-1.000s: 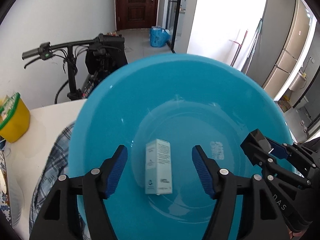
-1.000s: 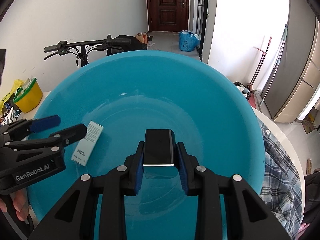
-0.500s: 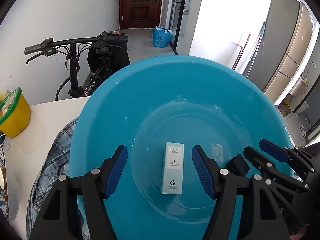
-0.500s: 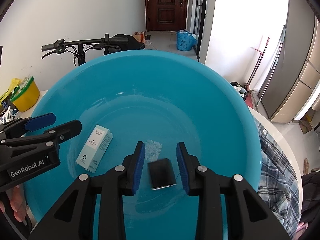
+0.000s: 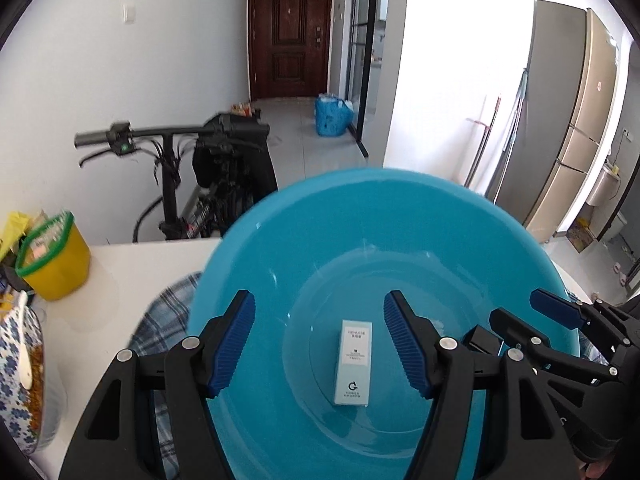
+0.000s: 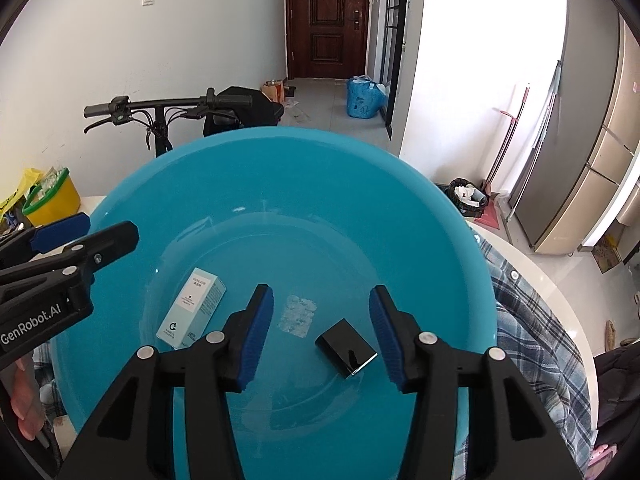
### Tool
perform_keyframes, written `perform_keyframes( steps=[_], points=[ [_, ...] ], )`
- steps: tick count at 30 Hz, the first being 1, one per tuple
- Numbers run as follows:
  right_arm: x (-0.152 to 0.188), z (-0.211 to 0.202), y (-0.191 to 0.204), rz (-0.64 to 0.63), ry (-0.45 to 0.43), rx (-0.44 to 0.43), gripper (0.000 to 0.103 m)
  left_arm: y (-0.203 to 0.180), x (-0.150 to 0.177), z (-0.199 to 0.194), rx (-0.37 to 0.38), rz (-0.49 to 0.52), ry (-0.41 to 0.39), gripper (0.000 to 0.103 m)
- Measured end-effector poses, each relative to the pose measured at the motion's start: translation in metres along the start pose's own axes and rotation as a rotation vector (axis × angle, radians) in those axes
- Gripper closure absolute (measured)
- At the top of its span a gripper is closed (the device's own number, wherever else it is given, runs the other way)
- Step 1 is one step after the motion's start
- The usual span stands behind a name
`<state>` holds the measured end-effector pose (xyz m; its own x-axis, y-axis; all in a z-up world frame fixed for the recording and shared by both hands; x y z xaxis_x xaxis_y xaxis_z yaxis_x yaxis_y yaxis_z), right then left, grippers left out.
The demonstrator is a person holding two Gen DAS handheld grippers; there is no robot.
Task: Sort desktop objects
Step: 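Raise both open tools away from the teal basin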
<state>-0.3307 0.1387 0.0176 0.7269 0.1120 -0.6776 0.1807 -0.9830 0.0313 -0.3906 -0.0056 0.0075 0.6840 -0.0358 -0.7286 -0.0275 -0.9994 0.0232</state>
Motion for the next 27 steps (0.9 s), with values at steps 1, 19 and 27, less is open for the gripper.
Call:
perform_keyframes(
  steps=[1, 19, 27],
  points=[
    [-0.001, -0.004, 0.000, 0.001, -0.009, -0.003, 0.054, -0.001, -0.002, -0.006, -0.013, 0.010, -0.021, 0.034],
    [-0.023, -0.094, -0.001, 0.028, -0.240, -0.051, 0.026, -0.008, -0.027, -0.128, -0.026, 0.009, -0.355, 0.017],
    [-0.027, -0.142, -0.001, 0.044, -0.352, -0.092, 0.014, -0.004, -0.030, -0.190, 0.014, 0.001, -0.471, 0.017]
  ],
)
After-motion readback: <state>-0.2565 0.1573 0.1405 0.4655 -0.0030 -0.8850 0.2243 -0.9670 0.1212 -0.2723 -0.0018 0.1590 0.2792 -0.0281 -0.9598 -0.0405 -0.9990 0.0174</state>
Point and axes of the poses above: each gripper's, at about its wrist camera, not at the fingertips, and z roughly the way its jaws point, y to its left, x to its underside, the point moved 5 cm from there along z, roughly the way its jaws point, and after that the axes turned 4 degrees about z, right-handed, at the moved point
